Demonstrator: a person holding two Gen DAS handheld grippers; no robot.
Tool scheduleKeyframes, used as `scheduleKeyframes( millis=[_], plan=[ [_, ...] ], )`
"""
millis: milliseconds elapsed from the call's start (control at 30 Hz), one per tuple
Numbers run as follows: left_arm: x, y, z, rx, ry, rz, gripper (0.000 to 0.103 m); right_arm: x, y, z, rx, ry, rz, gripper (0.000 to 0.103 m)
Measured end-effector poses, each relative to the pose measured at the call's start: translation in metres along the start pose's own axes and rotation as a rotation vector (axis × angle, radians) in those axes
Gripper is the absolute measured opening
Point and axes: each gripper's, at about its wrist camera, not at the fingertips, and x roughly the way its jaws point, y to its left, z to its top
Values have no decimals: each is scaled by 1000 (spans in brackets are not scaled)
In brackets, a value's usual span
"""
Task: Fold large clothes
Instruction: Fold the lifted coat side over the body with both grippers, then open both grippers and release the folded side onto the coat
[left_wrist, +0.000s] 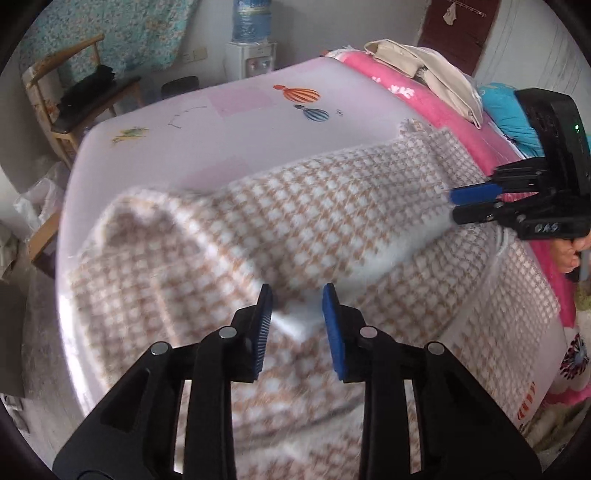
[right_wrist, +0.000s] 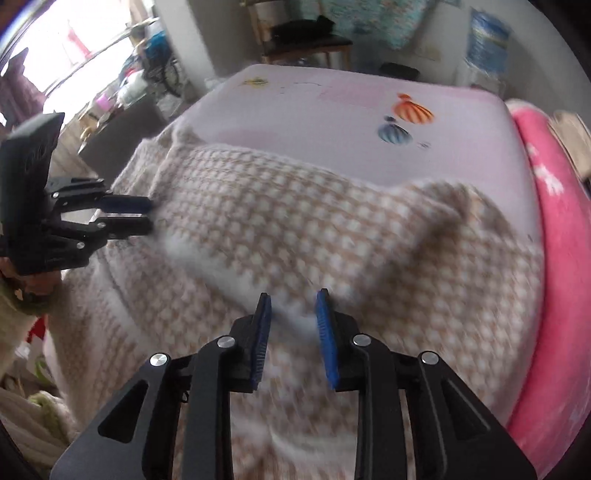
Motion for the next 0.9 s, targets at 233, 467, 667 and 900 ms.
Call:
scheduleKeyframes(
  millis=[233, 467, 667, 900],
  plan=[
    [-26, -3, 18, -80, -115, -45, 36, -17, 21, 20, 45, -126, -21, 32],
    [27, -22, 16, -129, -14, 72, 46, 31, 41, 14, 80, -67, -144, 44],
    [-34, -15, -13, -217, -90, 56, 59, -28, 67, -16, 116, -157, -85, 69],
    [-108, -4, -86, -326, -199, 82, 67, -57, 105, -78, 74, -183, -20, 75]
  ],
)
